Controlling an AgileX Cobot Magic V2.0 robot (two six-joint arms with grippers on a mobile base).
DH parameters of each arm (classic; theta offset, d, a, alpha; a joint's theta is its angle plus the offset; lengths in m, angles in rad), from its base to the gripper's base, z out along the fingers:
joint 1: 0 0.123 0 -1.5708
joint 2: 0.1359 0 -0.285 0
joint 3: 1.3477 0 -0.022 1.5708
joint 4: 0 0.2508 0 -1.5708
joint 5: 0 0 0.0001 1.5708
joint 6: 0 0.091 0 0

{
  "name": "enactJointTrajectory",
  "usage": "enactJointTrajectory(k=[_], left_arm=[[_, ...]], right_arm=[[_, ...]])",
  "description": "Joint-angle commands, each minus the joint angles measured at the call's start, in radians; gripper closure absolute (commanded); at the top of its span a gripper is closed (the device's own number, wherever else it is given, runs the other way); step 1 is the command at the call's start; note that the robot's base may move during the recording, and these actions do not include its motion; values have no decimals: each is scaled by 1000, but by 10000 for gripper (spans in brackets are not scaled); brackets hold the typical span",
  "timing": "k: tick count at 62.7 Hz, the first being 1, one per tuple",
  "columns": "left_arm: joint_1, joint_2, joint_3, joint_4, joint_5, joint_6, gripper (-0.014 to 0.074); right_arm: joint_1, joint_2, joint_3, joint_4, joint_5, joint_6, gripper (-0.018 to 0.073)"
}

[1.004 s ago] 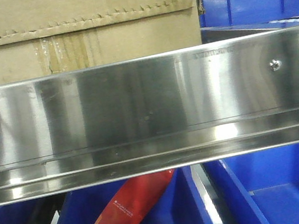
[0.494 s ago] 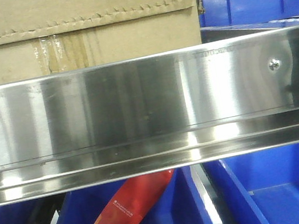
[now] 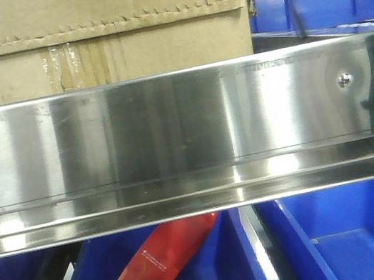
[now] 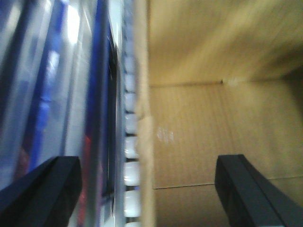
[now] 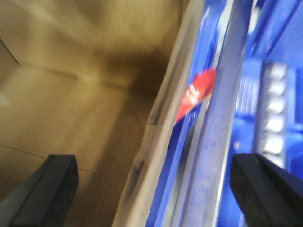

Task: Grab carton from right shelf to conveyor
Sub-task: 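Clamp the carton's side walls with the left and right grippers, then lift the carton off the shelf with both grippers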

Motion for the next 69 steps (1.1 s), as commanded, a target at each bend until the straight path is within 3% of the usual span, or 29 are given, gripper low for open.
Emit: enactJointTrajectory(k=[1,10,17,22,31,34,40,52,69], left_arm=[[4,14,-9,-5,-6,-7,120],[4,23,-7,1,-6,-7,120],[4,27,-7,18,-6,-5,137],[4,33,-7,20,-6,-5,204],[4,43,-7,20,-6,-5,519],[4,43,-7,20,-6,-5,644],[4,43,-7,20,-6,-5,580],[4,16,-7,16,-6,-5,585],[-2,-164,-7,-13,-6,-5,604]], right_arm=[[0,12,-10,-6,-12,0,32],[0,37,-10,-6,-12,0,37],[0,47,-10,-6,-12,0,127],[0,50,-10,-6,-12,0,304],[0,50,-10,-6,-12,0,655],[0,50,-10,-6,-12,0,632],[0,50,-10,-6,-12,0,629],[0,21,-10,-6,-12,0,629],[2,-121,-4,-12,-12,0,629]])
